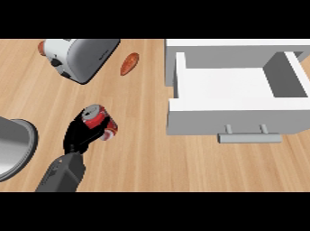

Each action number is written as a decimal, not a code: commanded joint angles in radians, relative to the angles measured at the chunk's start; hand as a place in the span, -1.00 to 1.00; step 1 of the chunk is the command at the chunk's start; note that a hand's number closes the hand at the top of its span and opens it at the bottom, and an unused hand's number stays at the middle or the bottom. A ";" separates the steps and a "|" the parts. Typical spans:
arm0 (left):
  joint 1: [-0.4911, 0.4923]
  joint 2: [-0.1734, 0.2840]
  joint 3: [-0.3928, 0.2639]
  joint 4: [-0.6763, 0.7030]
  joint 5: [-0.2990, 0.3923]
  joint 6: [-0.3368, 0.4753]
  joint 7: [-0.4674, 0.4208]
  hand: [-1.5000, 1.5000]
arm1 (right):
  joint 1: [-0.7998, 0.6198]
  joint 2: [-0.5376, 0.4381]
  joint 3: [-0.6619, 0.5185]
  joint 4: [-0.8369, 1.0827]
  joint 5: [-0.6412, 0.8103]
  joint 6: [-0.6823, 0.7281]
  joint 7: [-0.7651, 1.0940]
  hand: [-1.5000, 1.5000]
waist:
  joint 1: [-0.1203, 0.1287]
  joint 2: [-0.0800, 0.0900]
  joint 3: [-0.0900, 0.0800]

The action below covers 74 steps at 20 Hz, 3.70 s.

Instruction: Pick up the can, place it into the drawer and close the drawer

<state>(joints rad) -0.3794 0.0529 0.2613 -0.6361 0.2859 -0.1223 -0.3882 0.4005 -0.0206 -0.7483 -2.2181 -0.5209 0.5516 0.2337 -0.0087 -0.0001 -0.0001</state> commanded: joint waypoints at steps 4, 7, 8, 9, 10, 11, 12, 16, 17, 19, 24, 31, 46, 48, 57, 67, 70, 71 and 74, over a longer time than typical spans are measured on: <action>0.001 0.005 -0.036 -0.053 0.011 -0.092 -0.024 1.00 | 0.142 0.020 0.081 -0.088 -0.033 -0.043 -0.045 -1.00 | -0.005 -0.002 0.000; 0.011 -0.017 -0.073 -0.103 0.025 -0.124 -0.031 1.00 | 0.011 -0.012 -0.016 -0.007 -0.055 -0.042 0.024 -1.00 | 0.004 -0.001 0.000; 0.029 0.009 -0.062 -0.158 0.043 -0.105 0.007 1.00 | 0.002 -0.007 0.009 -0.042 -0.022 -0.038 0.048 -1.00 | 0.007 -0.001 0.000; 0.011 -0.044 -0.077 -0.144 0.012 -0.034 -0.045 1.00 | 0.128 0.020 0.055 -0.062 -0.040 -0.028 -0.058 -1.00 | -0.003 -0.002 0.000; -0.004 0.020 -0.043 -0.156 0.057 -0.075 0.026 1.00 | 0.006 0.007 0.001 -0.002 -0.013 -0.036 0.001 -1.00 | 0.005 -0.001 0.000; -0.009 -0.008 -0.061 -0.199 0.046 -0.020 0.050 1.00 | 0.103 0.020 0.047 -0.081 -0.035 -0.042 -0.013 -1.00 | 0.001 -0.002 0.000; 0.075 -0.034 -0.069 -0.201 0.040 -0.031 -0.016 1.00 | 0.056 -0.033 -0.049 -0.025 -0.117 -0.003 0.002 -1.00 | 0.004 -0.002 0.000; 0.030 -0.030 -0.078 -0.355 0.084 0.039 0.129 1.00 | 0.093 0.020 0.024 -0.075 -0.062 -0.032 -0.004 -1.00 | 0.003 -0.003 0.001; 0.013 -0.026 -0.082 -0.320 0.076 0.025 0.102 1.00 | 0.066 0.020 0.035 -0.110 -0.045 -0.073 0.043 -1.00 | 0.002 -0.001 0.000; 0.040 -0.044 -0.128 -0.450 0.056 0.081 0.182 1.00 | 0.068 0.020 0.029 -0.042 -0.032 -0.026 -0.021 -1.00 | 0.006 -0.003 0.001; 0.066 -0.042 -0.209 -0.640 0.008 0.150 0.232 1.00 | 0.069 0.020 0.023 -0.034 -0.011 -0.020 -0.026 -1.00 | 0.006 -0.004 0.001; 0.012 -0.048 -0.284 -0.854 -0.021 0.295 0.456 1.00 | 0.114 0.020 0.047 -0.093 -0.044 -0.060 -0.011 -1.00 | 0.004 -0.004 0.001; -0.389 -0.053 -0.342 -0.665 -0.051 0.525 0.564 1.00 | -0.029 0.003 0.092 -0.064 0.044 -0.126 0.046 -1.00 | 0.000 0.002 0.000; -0.478 -0.052 -0.291 -0.657 -0.078 0.518 0.629 1.00 | 0.021 0.019 0.076 -0.038 0.010 -0.093 -0.003 -1.00 | -0.005 0.001 0.001; -0.615 -0.053 -0.379 -0.491 -0.031 0.632 0.597 1.00 | 0.045 0.013 0.075 -0.065 -0.009 -0.078 0.014 -1.00 | -0.008 0.001 0.000; -0.823 -0.053 -0.442 -0.237 0.127 0.705 0.481 1.00 | 0.000 -0.014 0.054 0.006 -0.011 -0.063 -0.014 -1.00 | -0.021 0.003 0.001; -0.873 -0.053 -0.456 -0.119 0.188 0.691 0.423 1.00 | 0.057 0.020 0.092 -0.102 -0.032 -0.064 0.021 -1.00 | -0.046 0.008 0.001; -0.906 -0.053 -0.461 -0.105 0.203 0.712 0.412 1.00 | -0.003 -0.044 0.060 -0.013 -0.063 -0.072 0.020 -1.00 | -0.039 0.008 0.001; -0.948 -0.053 -0.501 -0.081 0.238 0.732 0.440 1.00 | 0.034 -0.038 0.028 -0.062 -0.085 -0.092 0.045 -1.00 | -0.038 0.006 0.001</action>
<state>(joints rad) -1.2728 0.0000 -0.2083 -0.7779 0.4763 0.6040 0.0625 0.4336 -0.0263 -0.6807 -2.2856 -0.5663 0.4639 0.2593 -0.0450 0.0057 0.0007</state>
